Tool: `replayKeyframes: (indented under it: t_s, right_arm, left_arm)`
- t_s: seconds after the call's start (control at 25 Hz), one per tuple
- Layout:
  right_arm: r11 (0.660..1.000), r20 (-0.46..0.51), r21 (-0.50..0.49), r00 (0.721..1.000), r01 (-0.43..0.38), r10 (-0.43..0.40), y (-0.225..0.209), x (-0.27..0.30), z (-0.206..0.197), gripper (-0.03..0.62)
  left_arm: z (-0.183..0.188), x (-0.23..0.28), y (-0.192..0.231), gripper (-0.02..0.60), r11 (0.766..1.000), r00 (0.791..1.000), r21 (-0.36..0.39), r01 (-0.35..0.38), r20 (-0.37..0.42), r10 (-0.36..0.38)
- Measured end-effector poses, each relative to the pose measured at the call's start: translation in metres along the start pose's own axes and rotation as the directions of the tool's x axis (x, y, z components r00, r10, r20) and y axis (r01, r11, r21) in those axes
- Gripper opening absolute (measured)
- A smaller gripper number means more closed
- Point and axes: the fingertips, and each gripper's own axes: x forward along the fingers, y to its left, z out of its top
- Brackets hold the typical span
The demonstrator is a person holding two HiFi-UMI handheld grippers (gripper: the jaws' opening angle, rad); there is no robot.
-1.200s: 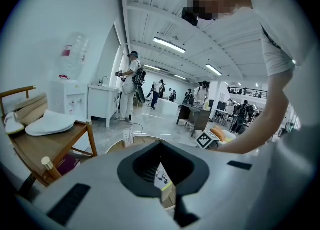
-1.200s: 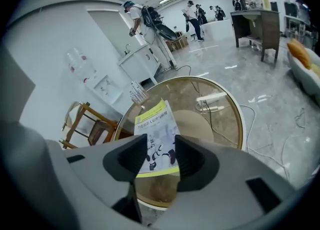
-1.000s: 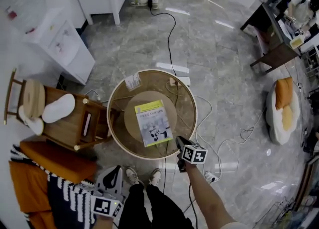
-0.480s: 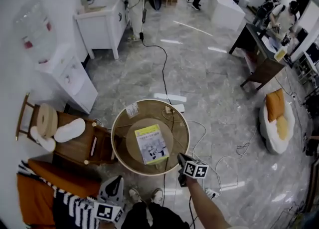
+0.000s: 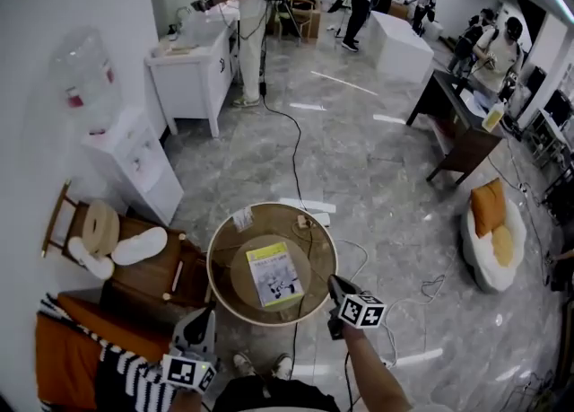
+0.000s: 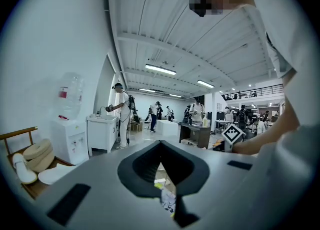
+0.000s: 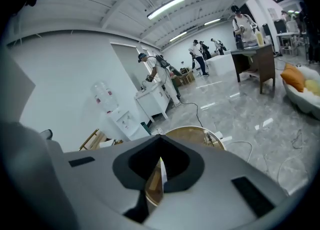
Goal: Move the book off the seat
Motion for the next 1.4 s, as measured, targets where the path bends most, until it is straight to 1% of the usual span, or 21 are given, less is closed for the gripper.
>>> replayKeyframes:
  t_s: [0.08, 0.28, 0.48, 0.68, 0.8, 0.96, 1.12, 1.2, 1.36, 1.4]
  right_arm:
    - [0.999, 0.027, -0.031, 0.999, -0.017, 0.018, 0.012, -0.009, 0.017, 0.021]
    - [0.987, 0.108, -0.148, 0.991, -0.068, 0.084, 0.052, -0.032, 0.071, 0.021]
    - [0.968, 0.215, -0.234, 0.966, -0.090, 0.142, 0.090, -0.060, 0.126, 0.021]
    - [0.951, 0.290, -0.299, 0.941, -0.085, 0.175, 0.117, -0.092, 0.151, 0.021]
    - [0.940, 0.336, -0.334, 0.923, -0.071, 0.189, 0.131, -0.118, 0.160, 0.021]
    - [0.924, 0.405, -0.383, 0.895, -0.021, 0.188, 0.146, -0.148, 0.168, 0.021]
    - [0.909, 0.441, -0.416, 0.878, 0.018, 0.184, 0.158, -0.176, 0.161, 0.021]
    - [0.911, 0.433, -0.413, 0.882, 0.009, 0.188, 0.165, -0.184, 0.149, 0.021]
    - [0.917, 0.354, -0.397, 0.915, -0.039, 0.192, 0.173, -0.176, 0.113, 0.021]
    - [0.921, 0.342, -0.388, 0.920, -0.046, 0.190, 0.175, -0.172, 0.107, 0.021]
  left_arm:
    - [0.008, -0.005, 0.005, 0.017, 1.000, 1.000, 0.001, -0.009, 0.017, 0.009]
    - [0.031, -0.012, 0.019, 0.015, 0.999, 0.997, 0.010, -0.034, 0.063, 0.034]
    - [0.059, -0.016, 0.035, 0.015, 0.998, 0.991, 0.033, -0.055, 0.123, 0.051]
    - [0.078, -0.029, 0.045, 0.015, 0.995, 0.983, 0.042, -0.092, 0.165, 0.084]
    - [0.086, -0.041, 0.050, 0.015, 0.993, 0.977, 0.033, -0.115, 0.186, 0.107]
    - [0.094, -0.054, 0.060, 0.015, 0.989, 0.966, 0.005, -0.150, 0.214, 0.145]
    - [0.098, -0.064, 0.061, 0.017, 0.986, 0.960, -0.007, -0.167, 0.228, 0.165]
    - [0.097, -0.064, 0.061, 0.015, 0.986, 0.960, -0.002, -0.169, 0.227, 0.165]
    - [0.091, -0.054, 0.058, 0.017, 0.988, 0.963, -0.010, -0.155, 0.221, 0.153]
    - [0.091, -0.053, 0.057, 0.017, 0.989, 0.964, -0.010, -0.149, 0.220, 0.147]
